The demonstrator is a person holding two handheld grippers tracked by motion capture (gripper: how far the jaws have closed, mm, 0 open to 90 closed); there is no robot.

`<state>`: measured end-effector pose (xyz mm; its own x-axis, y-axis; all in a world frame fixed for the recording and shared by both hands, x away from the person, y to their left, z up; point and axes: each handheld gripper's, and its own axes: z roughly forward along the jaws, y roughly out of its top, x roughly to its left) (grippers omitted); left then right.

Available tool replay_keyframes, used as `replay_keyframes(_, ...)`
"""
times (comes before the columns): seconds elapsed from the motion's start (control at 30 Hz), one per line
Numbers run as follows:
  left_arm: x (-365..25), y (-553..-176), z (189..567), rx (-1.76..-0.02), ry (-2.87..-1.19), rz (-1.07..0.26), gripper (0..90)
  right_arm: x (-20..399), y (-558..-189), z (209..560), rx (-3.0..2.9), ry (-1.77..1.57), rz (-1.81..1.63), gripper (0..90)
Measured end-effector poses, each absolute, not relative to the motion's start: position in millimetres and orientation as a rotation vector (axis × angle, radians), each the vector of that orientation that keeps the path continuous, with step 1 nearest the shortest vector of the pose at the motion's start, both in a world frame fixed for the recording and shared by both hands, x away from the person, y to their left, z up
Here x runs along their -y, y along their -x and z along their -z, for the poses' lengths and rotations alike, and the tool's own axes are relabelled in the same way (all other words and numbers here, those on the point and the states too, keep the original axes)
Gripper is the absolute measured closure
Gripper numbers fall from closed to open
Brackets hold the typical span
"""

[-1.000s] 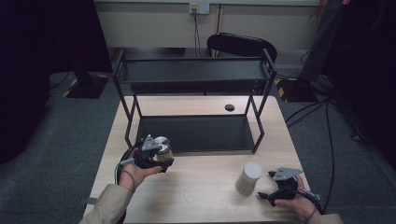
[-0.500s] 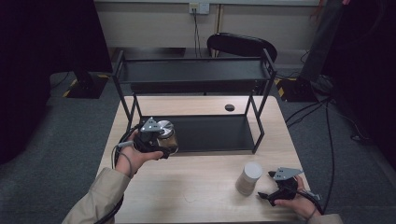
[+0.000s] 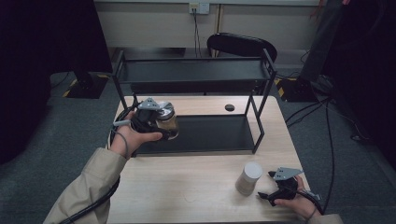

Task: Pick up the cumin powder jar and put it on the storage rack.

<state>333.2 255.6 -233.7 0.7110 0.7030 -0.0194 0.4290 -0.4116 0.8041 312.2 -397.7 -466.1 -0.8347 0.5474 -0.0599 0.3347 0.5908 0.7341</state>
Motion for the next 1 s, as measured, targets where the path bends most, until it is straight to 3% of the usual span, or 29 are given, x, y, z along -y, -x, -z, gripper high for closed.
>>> replay_keyframes(1.0, -237.5, -379.5, 141.5, -0.914, -2.061, -0.475, 30.3, 398.3, -312.6, 466.0, -2.547, -0.717, -1.088, 0.0)
